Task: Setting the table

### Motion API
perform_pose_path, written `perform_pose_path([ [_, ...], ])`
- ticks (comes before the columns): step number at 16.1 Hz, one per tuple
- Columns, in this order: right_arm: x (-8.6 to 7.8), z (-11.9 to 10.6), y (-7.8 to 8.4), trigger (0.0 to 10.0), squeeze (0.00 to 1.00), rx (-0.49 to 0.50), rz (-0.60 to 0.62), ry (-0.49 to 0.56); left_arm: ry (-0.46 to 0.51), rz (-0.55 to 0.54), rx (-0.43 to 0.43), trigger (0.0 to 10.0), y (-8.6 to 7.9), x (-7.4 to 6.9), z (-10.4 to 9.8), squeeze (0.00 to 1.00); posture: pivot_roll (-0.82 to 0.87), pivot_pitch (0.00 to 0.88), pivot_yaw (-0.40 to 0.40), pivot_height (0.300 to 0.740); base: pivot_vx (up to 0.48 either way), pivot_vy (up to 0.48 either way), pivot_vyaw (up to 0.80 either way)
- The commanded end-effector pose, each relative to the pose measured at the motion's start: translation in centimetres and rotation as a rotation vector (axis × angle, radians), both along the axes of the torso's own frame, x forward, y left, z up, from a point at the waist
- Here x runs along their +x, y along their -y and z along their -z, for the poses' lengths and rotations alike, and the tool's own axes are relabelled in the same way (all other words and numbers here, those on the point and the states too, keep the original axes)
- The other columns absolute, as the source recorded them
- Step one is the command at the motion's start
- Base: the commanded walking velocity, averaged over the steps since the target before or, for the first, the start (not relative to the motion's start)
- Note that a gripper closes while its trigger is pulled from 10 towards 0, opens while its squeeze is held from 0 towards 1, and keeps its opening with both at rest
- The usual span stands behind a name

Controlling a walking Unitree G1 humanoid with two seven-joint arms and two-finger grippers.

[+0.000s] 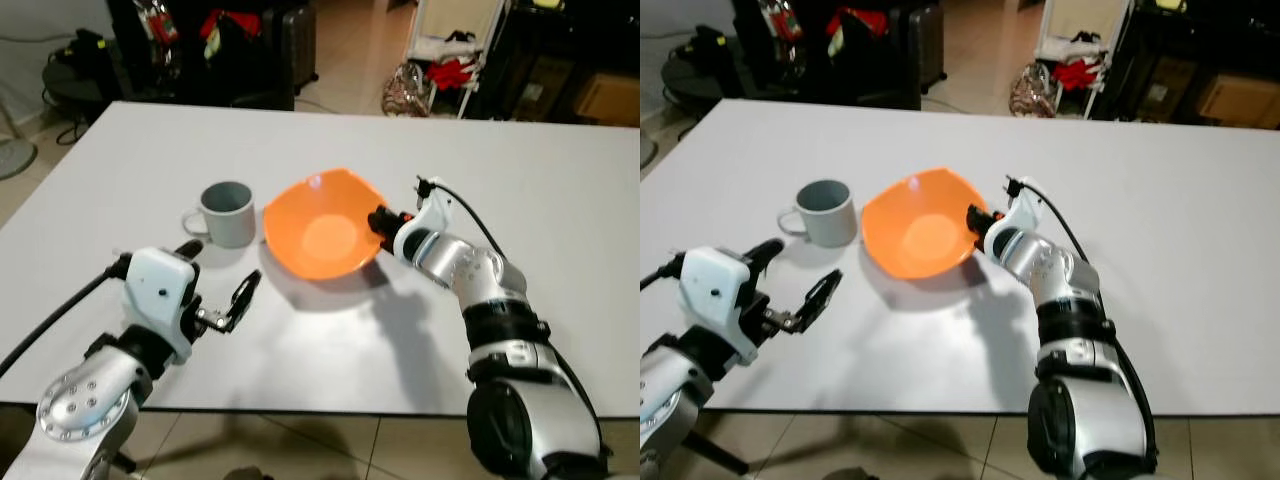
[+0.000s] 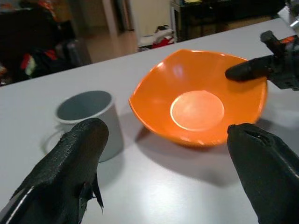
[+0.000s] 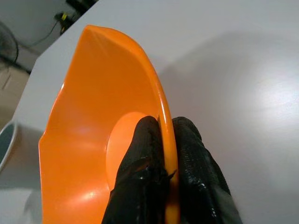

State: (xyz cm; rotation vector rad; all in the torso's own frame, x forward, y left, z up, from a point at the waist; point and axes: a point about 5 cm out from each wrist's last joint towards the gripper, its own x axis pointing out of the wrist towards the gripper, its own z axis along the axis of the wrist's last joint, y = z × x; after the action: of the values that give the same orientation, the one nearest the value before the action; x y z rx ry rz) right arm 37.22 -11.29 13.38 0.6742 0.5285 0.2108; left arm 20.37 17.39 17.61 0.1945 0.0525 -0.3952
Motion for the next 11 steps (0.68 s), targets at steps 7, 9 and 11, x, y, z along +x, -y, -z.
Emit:
perform_pose_path([
  [7, 1.9, -1.1, -1.1, 10.0, 0.00, 0.168, 0.065, -0.039, -0.066, 0.101, -0.021, 10.0, 0.1, -0.3, 0.0, 0.00, 0.12, 0.047, 0.015, 0.740, 0.000, 0.000, 0.00],
  [9, 2.0, -1.0, -1.4, 10.0, 0.00, 0.162, 0.066, -0.053, -0.088, 0.132, -0.017, 10.0, 0.4, -0.7, 0.1, 0.00, 0.13, 0.043, 0.009, 0.740, 0.000, 0.000, 0.00],
  [11, 2.2, -1.1, -1.3, 10.0, 0.29, 0.176, 0.088, -0.044, -0.088, 0.130, -0.015, 10.0, 0.4, -0.7, 0.1, 0.00, 0.13, 0.039, 0.006, 0.740, 0.000, 0.000, 0.00],
])
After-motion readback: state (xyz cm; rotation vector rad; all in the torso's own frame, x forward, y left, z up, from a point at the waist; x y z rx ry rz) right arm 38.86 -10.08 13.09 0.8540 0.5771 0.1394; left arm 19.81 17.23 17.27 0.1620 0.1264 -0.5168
